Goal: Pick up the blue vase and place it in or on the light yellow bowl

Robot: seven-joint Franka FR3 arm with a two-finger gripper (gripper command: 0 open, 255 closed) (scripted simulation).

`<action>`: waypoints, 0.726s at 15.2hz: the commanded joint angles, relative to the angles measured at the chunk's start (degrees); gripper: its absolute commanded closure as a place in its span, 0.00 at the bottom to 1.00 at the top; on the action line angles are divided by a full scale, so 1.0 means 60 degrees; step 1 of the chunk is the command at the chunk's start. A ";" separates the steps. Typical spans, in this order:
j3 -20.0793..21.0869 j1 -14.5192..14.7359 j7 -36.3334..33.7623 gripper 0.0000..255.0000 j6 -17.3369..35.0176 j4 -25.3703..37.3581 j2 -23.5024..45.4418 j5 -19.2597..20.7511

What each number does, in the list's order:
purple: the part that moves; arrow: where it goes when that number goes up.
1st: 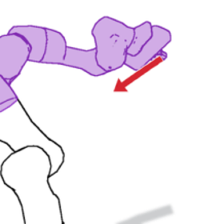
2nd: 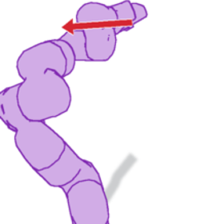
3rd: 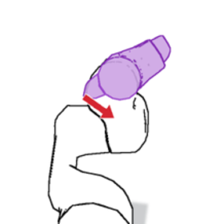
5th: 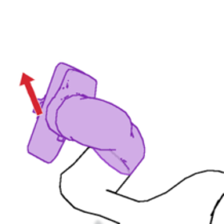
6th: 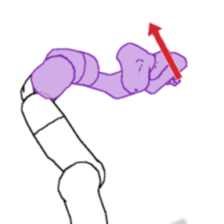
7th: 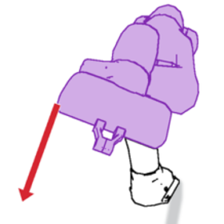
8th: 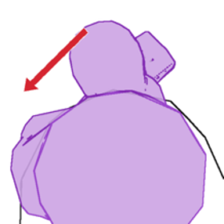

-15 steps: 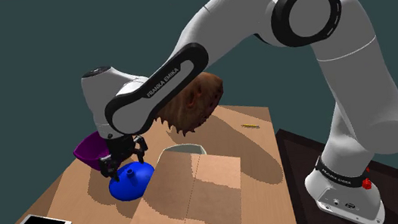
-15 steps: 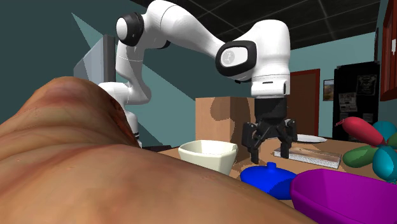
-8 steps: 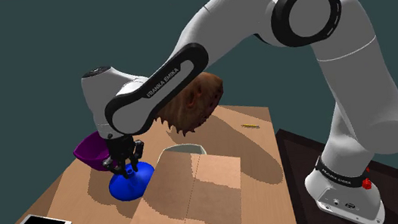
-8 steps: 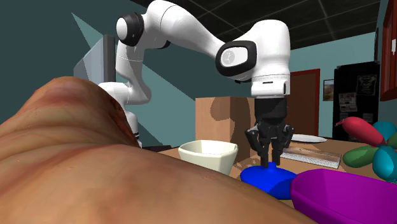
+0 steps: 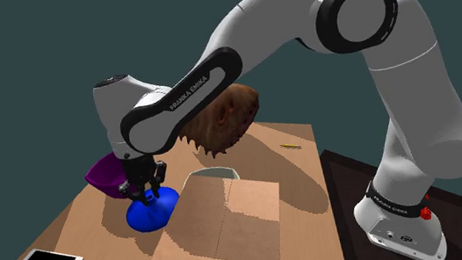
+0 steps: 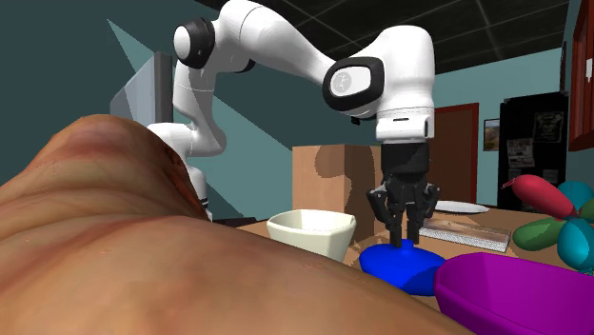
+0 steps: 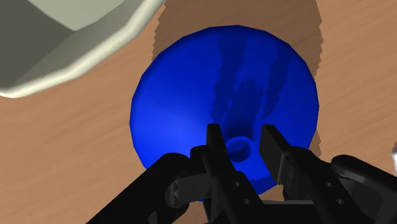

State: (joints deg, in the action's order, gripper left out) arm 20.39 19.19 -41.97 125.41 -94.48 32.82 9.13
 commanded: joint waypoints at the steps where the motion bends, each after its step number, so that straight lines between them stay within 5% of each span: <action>1: 0.0032 -0.0019 0.0015 1.00 -0.0166 0.0042 -0.0130 -0.0045; 11: 0.0171 -0.0095 0.0108 1.00 -0.1168 0.0493 -0.0706 -0.0267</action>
State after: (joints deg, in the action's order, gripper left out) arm 21.35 18.82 -41.48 118.74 -91.36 29.09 7.70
